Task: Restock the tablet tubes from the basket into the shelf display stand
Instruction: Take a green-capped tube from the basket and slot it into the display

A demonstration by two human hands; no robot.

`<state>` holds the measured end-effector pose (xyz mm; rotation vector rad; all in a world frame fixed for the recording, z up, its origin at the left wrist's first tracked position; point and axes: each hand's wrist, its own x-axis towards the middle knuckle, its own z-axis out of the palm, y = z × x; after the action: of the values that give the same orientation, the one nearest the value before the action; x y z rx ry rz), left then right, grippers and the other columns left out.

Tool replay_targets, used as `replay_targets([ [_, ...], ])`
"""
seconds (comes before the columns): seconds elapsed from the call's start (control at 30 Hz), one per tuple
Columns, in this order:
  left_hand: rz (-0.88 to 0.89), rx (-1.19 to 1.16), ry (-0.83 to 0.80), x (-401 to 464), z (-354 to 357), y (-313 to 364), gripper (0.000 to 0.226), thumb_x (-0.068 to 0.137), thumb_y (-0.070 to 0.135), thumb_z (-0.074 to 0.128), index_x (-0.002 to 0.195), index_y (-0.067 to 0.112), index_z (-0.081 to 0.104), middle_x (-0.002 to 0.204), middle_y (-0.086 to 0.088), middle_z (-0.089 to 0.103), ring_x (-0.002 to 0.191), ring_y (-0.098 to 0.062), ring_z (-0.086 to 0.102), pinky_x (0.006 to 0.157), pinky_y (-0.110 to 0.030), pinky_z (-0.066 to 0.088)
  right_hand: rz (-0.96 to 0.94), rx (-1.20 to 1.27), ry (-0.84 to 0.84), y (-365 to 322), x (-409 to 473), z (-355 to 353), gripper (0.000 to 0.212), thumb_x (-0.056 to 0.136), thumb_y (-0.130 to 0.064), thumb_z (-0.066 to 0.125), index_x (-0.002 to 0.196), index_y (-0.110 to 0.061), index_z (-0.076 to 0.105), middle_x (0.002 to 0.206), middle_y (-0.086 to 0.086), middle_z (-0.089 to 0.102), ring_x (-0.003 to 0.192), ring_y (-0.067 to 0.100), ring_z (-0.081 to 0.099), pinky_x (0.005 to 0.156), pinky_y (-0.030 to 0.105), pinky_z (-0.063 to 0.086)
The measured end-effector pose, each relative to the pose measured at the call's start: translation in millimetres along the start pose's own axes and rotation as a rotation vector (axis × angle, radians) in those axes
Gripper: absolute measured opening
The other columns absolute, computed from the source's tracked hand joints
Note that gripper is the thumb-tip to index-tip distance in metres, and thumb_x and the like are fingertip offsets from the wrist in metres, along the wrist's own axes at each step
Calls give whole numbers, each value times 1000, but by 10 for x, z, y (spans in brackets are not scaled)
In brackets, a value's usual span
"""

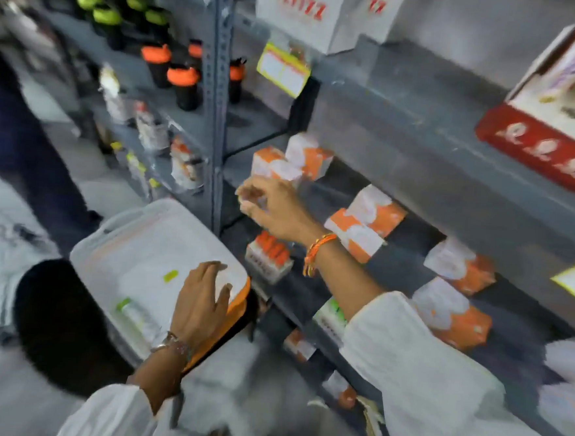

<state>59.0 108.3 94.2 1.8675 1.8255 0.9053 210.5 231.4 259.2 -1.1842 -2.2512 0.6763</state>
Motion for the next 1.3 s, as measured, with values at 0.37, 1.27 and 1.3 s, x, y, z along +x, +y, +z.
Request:
replay_targets([
  [0.37,-201,251,-158,-1073,58,-799,22,89,18,65,111,14,67,98,-5,65,91,-32,61,77,-41,50,172,95,-562,483,29,2299,30,92,-15,70,119,-9,60,108,11,63,92,27,63,81,38,55],
  [1.27,-296,494,-370,-985,50,-732,26,67,4,73,88,19,67,79,-3,66,72,-31,64,64,-38,54,146,206,-451,283,255,2754,27,80,-9,78,102,-6,62,87,17,68,78,31,66,73,36,58],
  [1.3,-328,485,-409,-935,14,-691,19,70,5,70,82,19,64,78,-2,65,72,-31,64,61,-40,54,145,212,-414,276,283,2640,26,81,-8,77,102,-7,61,88,17,68,77,30,65,73,37,59],
])
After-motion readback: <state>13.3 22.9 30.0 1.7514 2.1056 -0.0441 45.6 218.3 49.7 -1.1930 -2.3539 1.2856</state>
